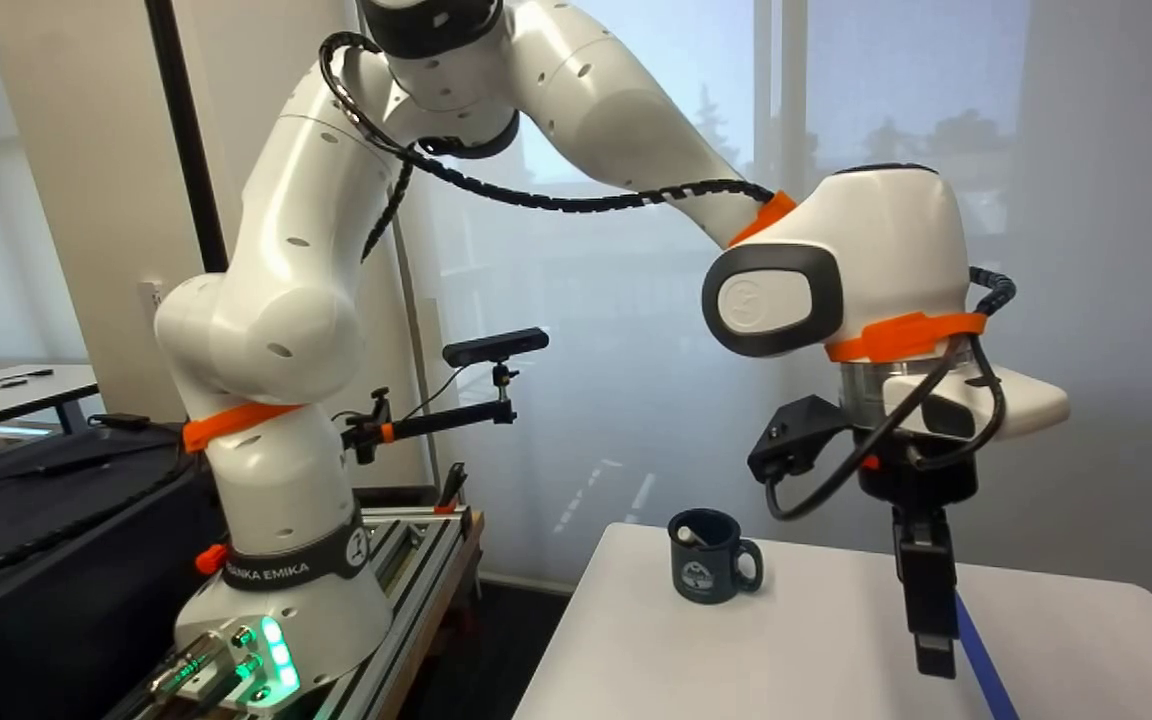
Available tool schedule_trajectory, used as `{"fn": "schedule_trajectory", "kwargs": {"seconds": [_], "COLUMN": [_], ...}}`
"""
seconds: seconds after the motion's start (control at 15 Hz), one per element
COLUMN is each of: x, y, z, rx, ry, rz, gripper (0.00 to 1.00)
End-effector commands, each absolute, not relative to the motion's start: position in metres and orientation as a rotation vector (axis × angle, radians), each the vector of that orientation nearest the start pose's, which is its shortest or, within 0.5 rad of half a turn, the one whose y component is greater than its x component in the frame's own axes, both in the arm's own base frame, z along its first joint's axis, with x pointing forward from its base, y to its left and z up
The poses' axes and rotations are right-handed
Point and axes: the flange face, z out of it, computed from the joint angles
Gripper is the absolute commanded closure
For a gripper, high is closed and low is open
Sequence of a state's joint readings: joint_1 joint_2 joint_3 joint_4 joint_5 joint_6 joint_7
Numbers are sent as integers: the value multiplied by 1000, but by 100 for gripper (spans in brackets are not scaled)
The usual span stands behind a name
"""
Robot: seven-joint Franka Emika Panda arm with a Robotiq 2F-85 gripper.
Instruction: Pick up the marker from the cup and put it on the table
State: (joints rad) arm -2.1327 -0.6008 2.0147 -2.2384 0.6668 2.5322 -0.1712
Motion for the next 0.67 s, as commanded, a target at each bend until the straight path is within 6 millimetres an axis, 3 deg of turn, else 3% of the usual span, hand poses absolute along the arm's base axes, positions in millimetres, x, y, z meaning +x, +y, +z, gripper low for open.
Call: {"fn": "schedule_trajectory", "kwargs": {"seconds": [0.0, 0.33, 0.6], "x": [523, 495, 483], "y": [-47, 6, 36], "z": [257, 261, 271], "rx": [-3233, -3244, -3237], "ry": [477, 178, -51], "rz": [-181, -104, -55], "gripper": [0, 0, 0]}}
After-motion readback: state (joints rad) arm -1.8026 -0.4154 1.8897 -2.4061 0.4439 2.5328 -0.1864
